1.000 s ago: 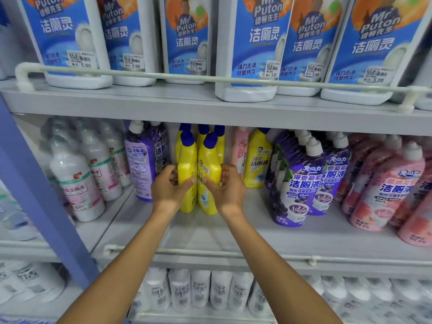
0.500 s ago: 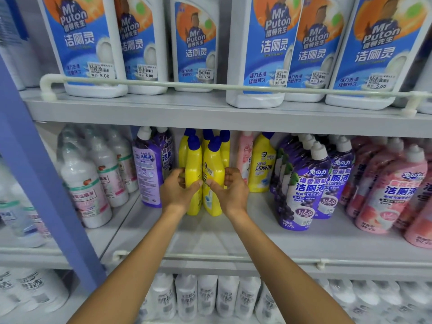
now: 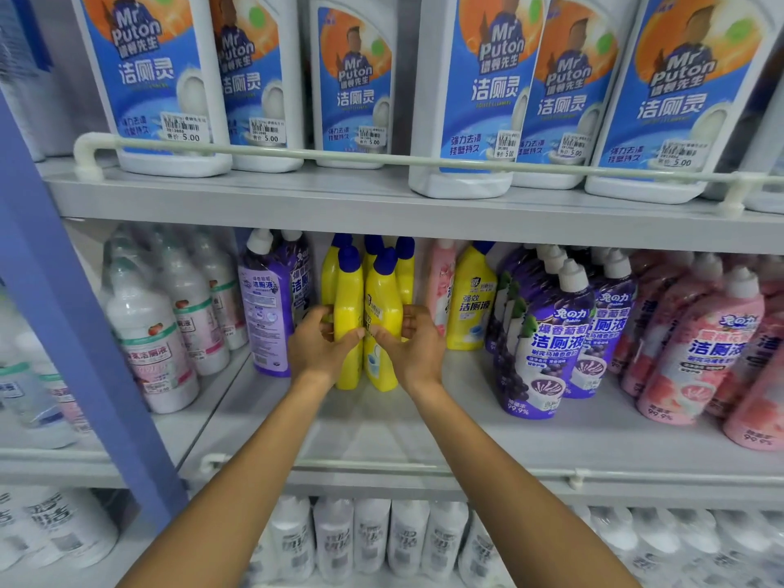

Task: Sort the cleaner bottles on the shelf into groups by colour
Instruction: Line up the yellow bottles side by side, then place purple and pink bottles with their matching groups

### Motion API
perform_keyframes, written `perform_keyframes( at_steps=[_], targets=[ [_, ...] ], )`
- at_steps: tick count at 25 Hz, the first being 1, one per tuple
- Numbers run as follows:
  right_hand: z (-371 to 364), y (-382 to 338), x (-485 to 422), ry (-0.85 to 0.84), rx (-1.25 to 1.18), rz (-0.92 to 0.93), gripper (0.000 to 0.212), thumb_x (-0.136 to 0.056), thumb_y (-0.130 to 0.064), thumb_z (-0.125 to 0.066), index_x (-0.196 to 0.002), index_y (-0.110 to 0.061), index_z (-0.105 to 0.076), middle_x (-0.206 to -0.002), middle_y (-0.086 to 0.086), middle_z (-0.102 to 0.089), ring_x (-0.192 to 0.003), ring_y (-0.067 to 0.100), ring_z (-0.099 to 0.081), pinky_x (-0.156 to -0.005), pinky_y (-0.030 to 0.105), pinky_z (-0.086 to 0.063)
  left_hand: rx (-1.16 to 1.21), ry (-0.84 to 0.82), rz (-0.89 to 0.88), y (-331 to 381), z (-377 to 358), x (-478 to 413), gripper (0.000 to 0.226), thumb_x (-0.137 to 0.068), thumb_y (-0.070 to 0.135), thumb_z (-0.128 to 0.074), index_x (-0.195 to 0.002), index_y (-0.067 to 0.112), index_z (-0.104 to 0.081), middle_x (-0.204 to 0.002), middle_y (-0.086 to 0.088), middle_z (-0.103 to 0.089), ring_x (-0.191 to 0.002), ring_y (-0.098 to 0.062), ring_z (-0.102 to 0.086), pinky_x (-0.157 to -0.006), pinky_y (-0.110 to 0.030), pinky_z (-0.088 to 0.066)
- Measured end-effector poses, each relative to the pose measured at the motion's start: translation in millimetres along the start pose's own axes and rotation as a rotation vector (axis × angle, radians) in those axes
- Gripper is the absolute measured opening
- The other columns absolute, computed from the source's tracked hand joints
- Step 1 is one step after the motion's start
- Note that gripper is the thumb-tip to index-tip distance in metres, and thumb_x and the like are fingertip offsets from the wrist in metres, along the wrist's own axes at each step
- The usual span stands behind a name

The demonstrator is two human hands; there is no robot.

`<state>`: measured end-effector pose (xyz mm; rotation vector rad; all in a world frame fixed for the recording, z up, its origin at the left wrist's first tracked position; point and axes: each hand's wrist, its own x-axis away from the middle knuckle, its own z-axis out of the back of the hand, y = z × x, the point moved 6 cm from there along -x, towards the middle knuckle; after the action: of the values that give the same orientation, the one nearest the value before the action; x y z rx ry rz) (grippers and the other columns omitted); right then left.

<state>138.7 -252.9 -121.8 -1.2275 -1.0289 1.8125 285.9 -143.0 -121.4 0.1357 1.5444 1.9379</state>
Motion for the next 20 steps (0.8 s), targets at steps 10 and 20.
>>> perform_keyframes(
  at_steps=[10, 20],
  targets=[
    [68, -7, -49, 0.178, -0.223, 0.045, 0.046, -0.078, -0.01, -0.085, -0.116, -0.022, -0.062, -0.108, -0.003, -0.067, -0.094, 0.0, -0.065, -0.083, 0.014, -0.052, 0.361, 0.435, -0.138, 42, 90, -17, 0.037, -0.077, 0.01, -0.084, -0.108, 0.012, -0.064, -0.098, -0.007, -0.069, -0.079, -0.013, -0.063, -0.074, -0.025, -0.055],
    [43, 13, -89, 0.181, -0.158, -0.111, 0.062, -0.076, -0.01, -0.084, -0.134, -0.016, -0.061, -0.114, -0.011, -0.065, -0.107, 0.01, -0.065, -0.094, 0.022, -0.049, 0.149, 0.317, -0.106, -3, 90, -55, 0.074, -0.055, 0.032, -0.091, -0.114, 0.05, -0.051, -0.115, 0.001, -0.07, -0.101, -0.02, -0.071, -0.09, -0.048, -0.058]
  ],
)
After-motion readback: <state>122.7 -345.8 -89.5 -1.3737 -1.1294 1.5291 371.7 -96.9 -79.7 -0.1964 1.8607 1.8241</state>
